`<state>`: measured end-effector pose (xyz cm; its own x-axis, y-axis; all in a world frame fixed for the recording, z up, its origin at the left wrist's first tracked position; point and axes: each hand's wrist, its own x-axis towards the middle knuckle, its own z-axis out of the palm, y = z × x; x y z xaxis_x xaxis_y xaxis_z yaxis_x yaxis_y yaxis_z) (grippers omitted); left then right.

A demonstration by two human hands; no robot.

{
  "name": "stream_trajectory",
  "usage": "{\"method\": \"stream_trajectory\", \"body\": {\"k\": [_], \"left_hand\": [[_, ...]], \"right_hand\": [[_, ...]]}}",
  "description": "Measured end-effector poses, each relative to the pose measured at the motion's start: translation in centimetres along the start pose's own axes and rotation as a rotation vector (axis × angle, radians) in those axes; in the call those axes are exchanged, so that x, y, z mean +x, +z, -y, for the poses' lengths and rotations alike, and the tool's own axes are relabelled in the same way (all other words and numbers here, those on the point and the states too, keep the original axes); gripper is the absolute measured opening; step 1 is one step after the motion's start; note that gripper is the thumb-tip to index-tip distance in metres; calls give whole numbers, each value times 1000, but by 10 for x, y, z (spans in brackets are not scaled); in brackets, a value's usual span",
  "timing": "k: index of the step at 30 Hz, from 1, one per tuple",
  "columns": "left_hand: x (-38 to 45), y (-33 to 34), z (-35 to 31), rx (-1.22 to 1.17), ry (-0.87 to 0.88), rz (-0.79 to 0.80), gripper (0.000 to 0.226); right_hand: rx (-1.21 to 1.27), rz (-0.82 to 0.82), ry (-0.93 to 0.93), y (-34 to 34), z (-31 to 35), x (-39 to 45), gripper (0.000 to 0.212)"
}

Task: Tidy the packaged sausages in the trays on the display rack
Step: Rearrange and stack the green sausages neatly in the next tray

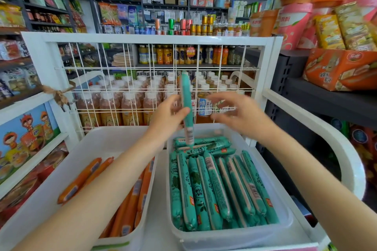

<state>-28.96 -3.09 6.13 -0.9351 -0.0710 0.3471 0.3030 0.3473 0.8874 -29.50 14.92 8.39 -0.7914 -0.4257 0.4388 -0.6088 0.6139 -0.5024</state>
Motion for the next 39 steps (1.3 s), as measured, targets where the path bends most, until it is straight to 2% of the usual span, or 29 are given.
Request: {"method": "stream_trajectory", "body": {"k": [1,3,7,13,21,24,27,31,34,39], "left_hand": [[4,-4,-1,-203,-144,-5,30],[10,-11,-4,-462,-340,-4,23],[13,-17,-8,-577,-461,6,6],[12,-21,-7,-576,-393,68,13],[13,-20,-6,-589,-385,126,19],[14,-17,-6,-629,-385,165,17],[15,-15,-9,-739,-351,238,42],[18,-12,-12,-682,-290,152,70],[23,-11,-11,-636,-307,53,77],[22,-8,-12,-611,-301,8,78]], "right_hand": [[-86,95,-41,8,-4,-4,54],[-13,208,-79,25,-8,-11,68],[120,89,-115,38,-7,-11,57],[273,9,-174,37,-3,-8,46],[325,72,-180,28,-1,-7,41],[476,57,-120,26,-1,-6,38],[626,-2,-51,25,-5,-4,36],[570,-46,-56,27,-9,-5,40],[446,-91,-109,27,-8,-6,42],[335,-163,-156,28,-7,-4,38]]}}
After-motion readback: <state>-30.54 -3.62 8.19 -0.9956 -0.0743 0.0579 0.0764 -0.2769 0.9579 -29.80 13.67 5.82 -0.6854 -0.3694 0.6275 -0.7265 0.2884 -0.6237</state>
